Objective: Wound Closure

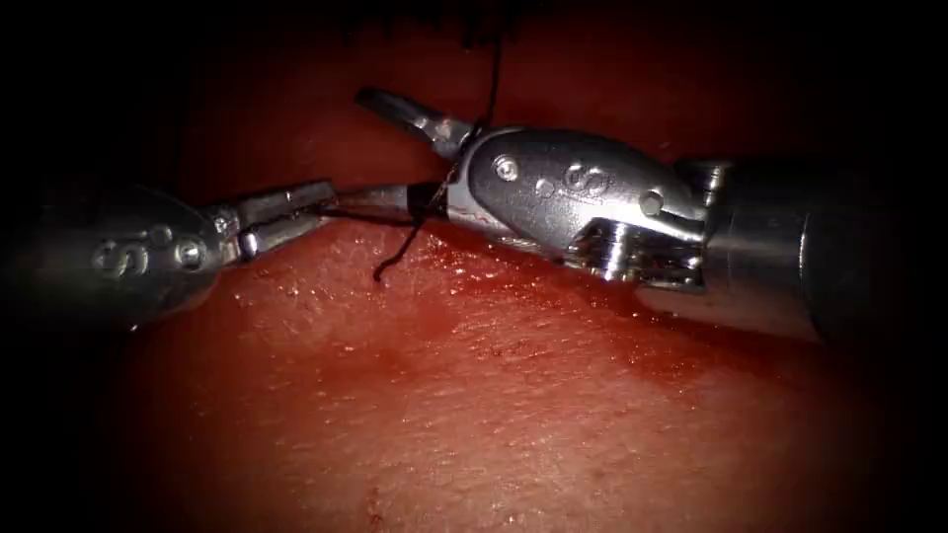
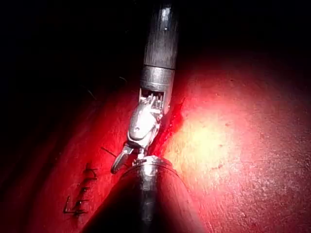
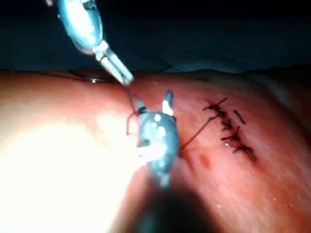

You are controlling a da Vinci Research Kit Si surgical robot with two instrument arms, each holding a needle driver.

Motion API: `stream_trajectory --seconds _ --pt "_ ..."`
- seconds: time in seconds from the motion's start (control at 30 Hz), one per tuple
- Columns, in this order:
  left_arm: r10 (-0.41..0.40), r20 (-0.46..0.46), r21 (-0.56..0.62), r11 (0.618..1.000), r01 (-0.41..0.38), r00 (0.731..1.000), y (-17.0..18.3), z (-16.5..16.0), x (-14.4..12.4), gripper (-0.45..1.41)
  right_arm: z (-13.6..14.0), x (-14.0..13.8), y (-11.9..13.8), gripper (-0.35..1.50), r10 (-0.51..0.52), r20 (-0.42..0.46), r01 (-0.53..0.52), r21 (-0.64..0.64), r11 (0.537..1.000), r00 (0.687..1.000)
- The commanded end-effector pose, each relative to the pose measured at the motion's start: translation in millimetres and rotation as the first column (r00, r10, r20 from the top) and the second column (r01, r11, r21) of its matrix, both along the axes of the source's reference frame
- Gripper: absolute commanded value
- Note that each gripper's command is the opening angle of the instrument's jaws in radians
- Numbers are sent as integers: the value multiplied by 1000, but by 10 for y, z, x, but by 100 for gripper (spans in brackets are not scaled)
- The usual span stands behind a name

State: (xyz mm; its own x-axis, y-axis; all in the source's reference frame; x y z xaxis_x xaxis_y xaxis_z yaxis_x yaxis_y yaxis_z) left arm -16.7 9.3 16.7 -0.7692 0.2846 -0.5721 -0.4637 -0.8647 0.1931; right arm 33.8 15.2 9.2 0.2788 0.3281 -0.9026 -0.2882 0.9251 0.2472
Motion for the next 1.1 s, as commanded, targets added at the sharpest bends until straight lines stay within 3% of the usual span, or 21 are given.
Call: stream_trajectory --seconds 0.03,0.23,0.43,0.6,0.77,0.87,1.1 --pt "2 -14 -6 1000 -2 1000 2 4 -2 -45 6 7 -4 57 -17 9 17 3 1000 1000" --pt "20 -43 -30 999 -22 999 22 -6 11 -45 11 10 -10 52 -70 12 70 16 997 997" --pt "36 -61 -66 997 -40 997 47 -9 0 -45 20 18 -22 36 -128 1 128 21 992 992" --pt "73 -54 -81 994 -77 996 57 5 -11 -45 20 22 -24 34 -161 -29 162 16 987 987" --pt "109 -69 -62 992 -113 992 66 20 -14 -45 20 28 -29 10 -204 -65 205 4 979 977" --pt "142 -69 -36 989 -144 987 68 31 -16 -45 20 32 -30 5 -227 -87 227 -5 974 970" --pt "229 -68 13 973 -229 971 57 77 -23 -45 14 35 -30 -3 -238 -191 234 -43 971 952"
